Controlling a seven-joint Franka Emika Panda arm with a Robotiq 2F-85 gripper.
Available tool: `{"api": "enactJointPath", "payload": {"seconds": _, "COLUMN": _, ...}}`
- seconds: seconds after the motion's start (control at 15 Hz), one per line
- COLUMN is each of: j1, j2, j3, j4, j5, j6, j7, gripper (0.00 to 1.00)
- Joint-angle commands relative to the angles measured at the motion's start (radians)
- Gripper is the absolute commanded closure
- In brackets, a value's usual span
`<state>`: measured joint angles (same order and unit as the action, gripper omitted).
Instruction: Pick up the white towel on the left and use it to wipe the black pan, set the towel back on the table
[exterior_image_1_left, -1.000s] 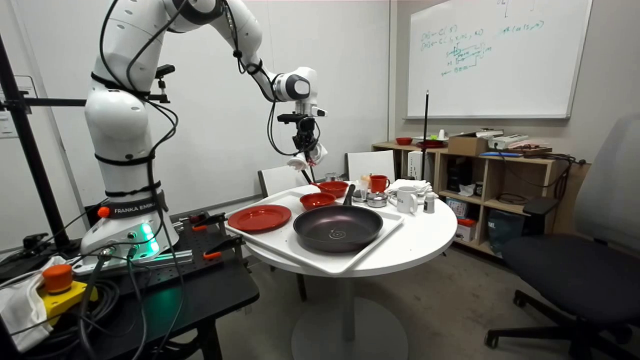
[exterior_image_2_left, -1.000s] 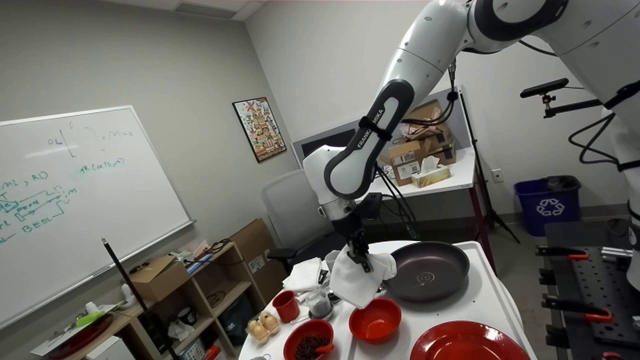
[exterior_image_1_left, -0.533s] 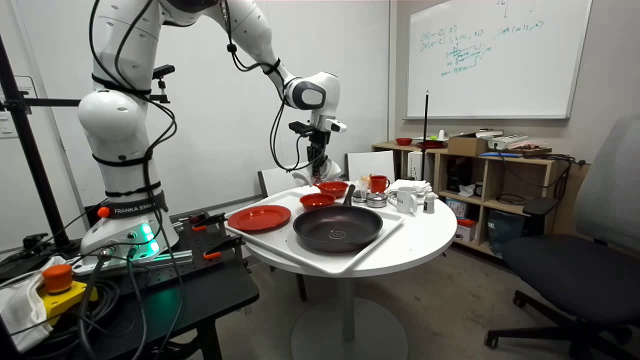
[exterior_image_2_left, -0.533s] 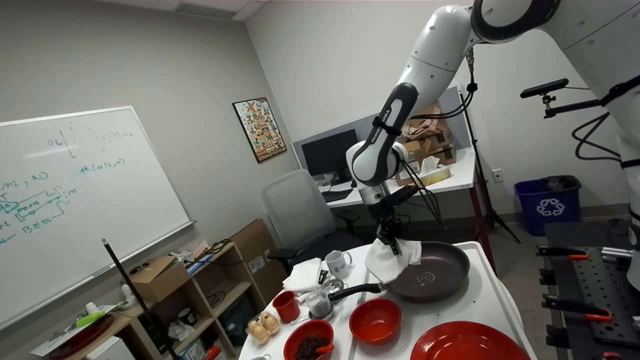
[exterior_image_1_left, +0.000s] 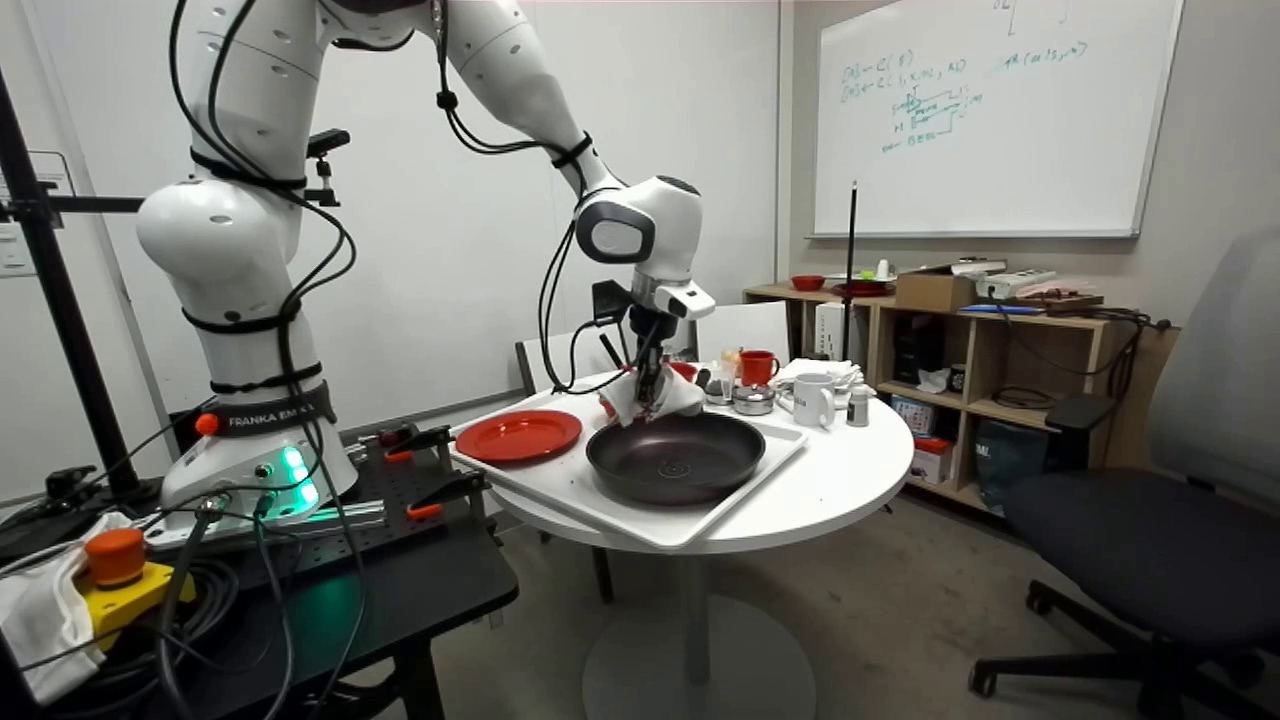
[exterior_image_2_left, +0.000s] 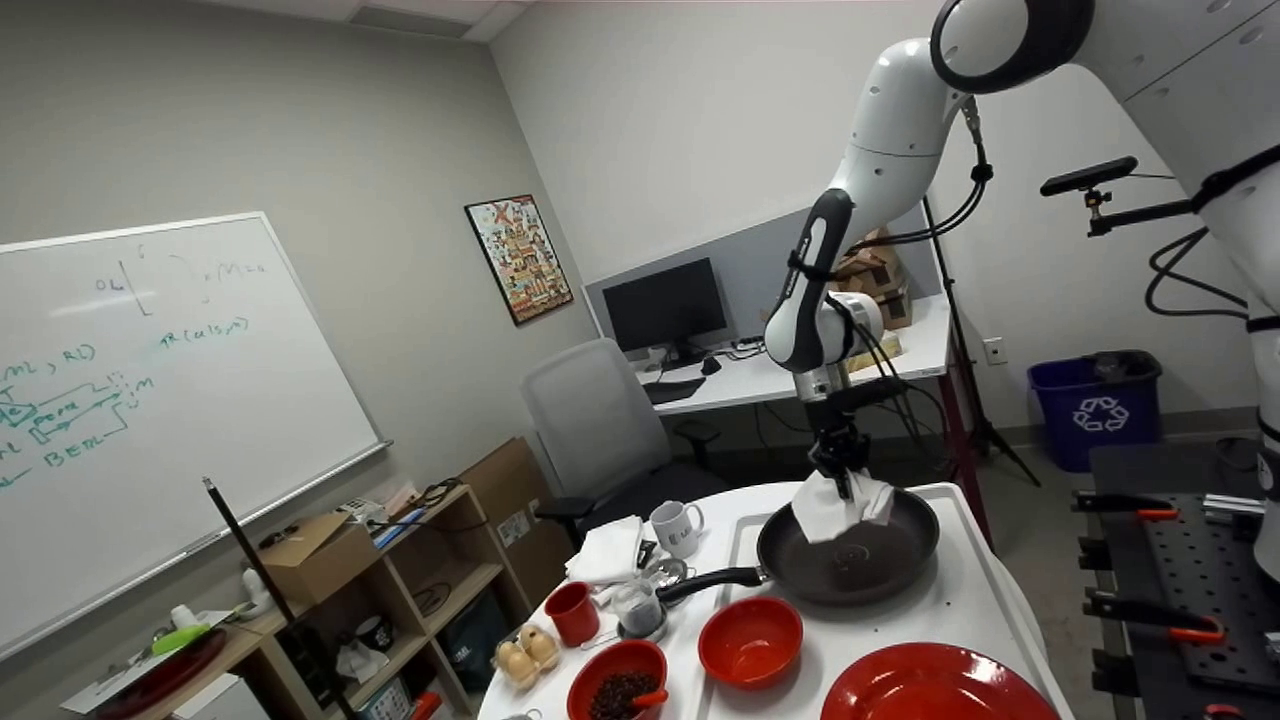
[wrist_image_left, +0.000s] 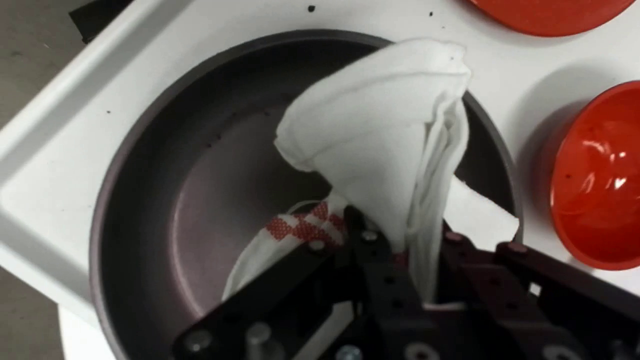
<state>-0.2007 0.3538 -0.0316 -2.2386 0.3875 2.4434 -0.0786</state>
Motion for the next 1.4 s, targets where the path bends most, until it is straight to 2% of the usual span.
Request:
{"api": "enactJointPath", "payload": {"seconds": 0.0, "j1": 0.018, "j2": 0.006, "j3": -0.013, "j4": -0.086, "j5": 0.015, "j6": 0.177, "j7": 0.040, "gripper": 0.96}}
{"api": "enactJointPath", "payload": {"seconds": 0.27, "j1": 0.045, "j2": 0.044, "j3": 0.010, "j4": -0.135, "j5": -0.009, "j6": 0.298, "j7": 0.075, "gripper": 0.96}}
{"api": "enactJointPath", "payload": {"seconds": 0.4, "j1": 0.040, "j2": 0.067, "j3": 0.044, "j4": -0.132, "j5": -0.001, "j6": 0.267, "j7": 0.055, "gripper": 0.96}}
{"api": "enactJointPath", "payload": {"seconds": 0.73, "j1": -0.012, "j2": 0.115, "j3": 0.136, "j4": -0.091, "j5": 0.038, "j6": 0.099, "j7": -0.036, "gripper": 0.96}}
{"api": "enactJointPath", "payload": {"seconds": 1.07, "j1": 0.003, "j2": 0.166, "j3": 0.120, "j4": -0.031, "j5": 0.023, "j6": 0.005, "j7": -0.019, "gripper": 0.96}}
{"api": "enactJointPath", "payload": {"seconds": 1.33, "j1": 0.026, "j2": 0.178, "j3": 0.088, "j4": -0.013, "j5": 0.002, "j6": 0.013, "j7": 0.031, "gripper": 0.96}}
